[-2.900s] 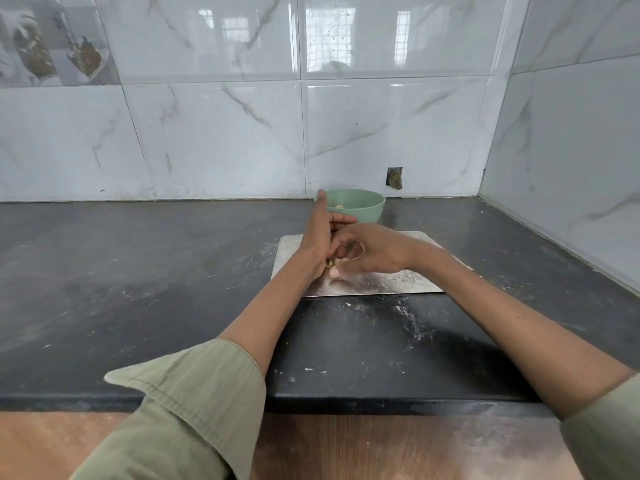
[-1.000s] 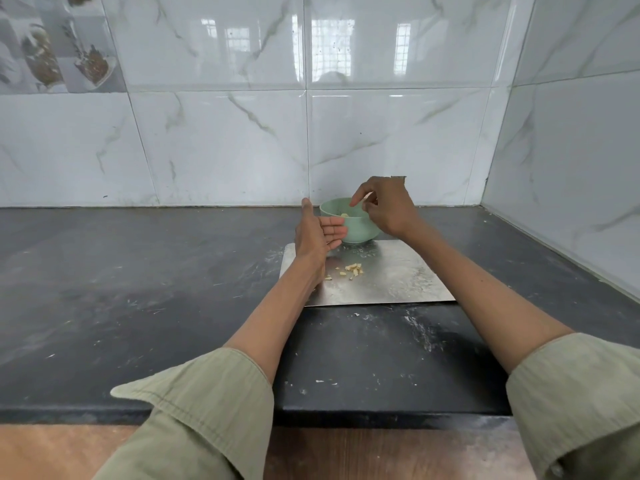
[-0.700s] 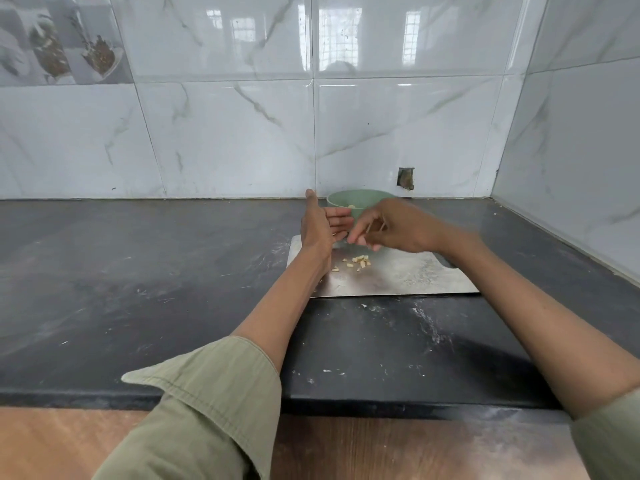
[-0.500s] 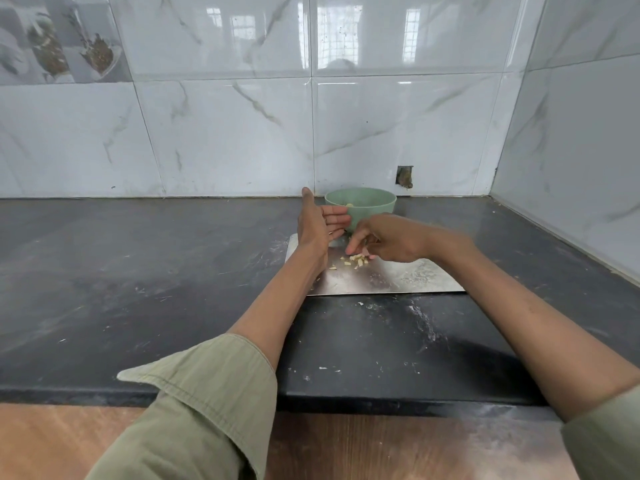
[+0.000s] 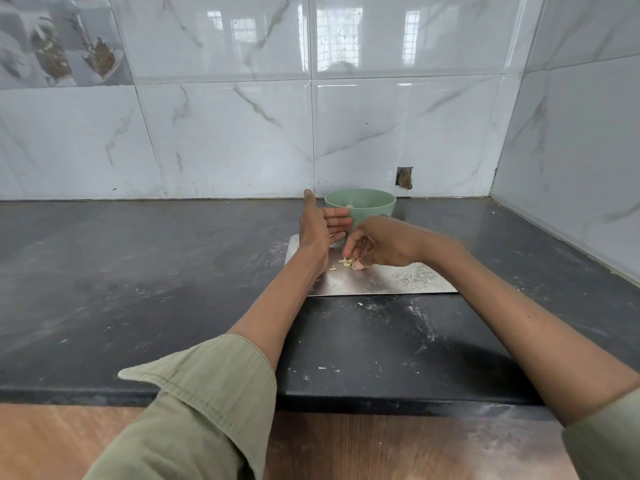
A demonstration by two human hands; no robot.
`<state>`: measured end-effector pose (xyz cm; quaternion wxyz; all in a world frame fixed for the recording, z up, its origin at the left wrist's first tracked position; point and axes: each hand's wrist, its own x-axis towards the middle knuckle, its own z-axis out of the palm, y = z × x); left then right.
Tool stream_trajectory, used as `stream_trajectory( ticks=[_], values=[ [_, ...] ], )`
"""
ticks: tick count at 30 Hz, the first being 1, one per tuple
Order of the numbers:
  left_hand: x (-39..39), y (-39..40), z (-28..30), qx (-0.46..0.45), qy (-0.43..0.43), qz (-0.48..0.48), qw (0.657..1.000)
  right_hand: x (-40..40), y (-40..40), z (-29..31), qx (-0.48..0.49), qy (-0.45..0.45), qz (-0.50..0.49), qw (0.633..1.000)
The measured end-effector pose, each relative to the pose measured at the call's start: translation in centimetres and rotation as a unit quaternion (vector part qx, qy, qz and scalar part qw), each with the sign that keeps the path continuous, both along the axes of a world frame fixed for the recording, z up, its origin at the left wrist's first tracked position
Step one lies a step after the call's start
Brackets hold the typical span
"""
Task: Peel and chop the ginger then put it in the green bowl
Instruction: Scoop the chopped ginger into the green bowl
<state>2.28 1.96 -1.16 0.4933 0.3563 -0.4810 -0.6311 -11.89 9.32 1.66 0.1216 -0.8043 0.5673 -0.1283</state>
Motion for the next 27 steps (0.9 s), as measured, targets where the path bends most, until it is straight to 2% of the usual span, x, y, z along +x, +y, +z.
stream_trajectory(
  ticks=[5, 11, 15, 18, 20, 23, 27],
  values=[
    [-0.2, 0.1, -0.1, 0.007, 0.011, 0.011, 1.0, 1.4, 0.3, -0.1, -0.015, -0.025, 0.035, 0.999],
    [0.0, -0.4, -0.2, 0.018, 0.028, 0.013, 0.999, 3.4, 0.0, -1.8, -0.087, -0.02, 0.036, 0.995],
    [0.0, -0.4, -0.3, 0.002, 0.009, 0.018, 1.0, 2.3, 0.0, -0.7, -0.074, -0.006, 0.023, 0.997],
    [0.1, -0.3, -0.2, 0.0, 0.004, 0.009, 1.0, 0.7, 0.2, 0.0, -0.069, -0.049, 0.013, 0.996],
    [0.2, -0.3, -0.1, -0.003, 0.004, 0.009, 1.0, -0.1, 0.2, 0.3, -0.028, -0.064, 0.007, 0.998],
    [0.1, -0.4, -0.1, -0.002, 0.01, 0.006, 1.0, -0.4, 0.3, 0.3, 0.022, -0.034, 0.01, 0.999],
    [0.1, -0.3, 0.0, 0.002, 0.012, 0.013, 1.0, 0.4, 0.0, -0.3, -0.015, -0.022, 0.019, 0.999]
  ],
)
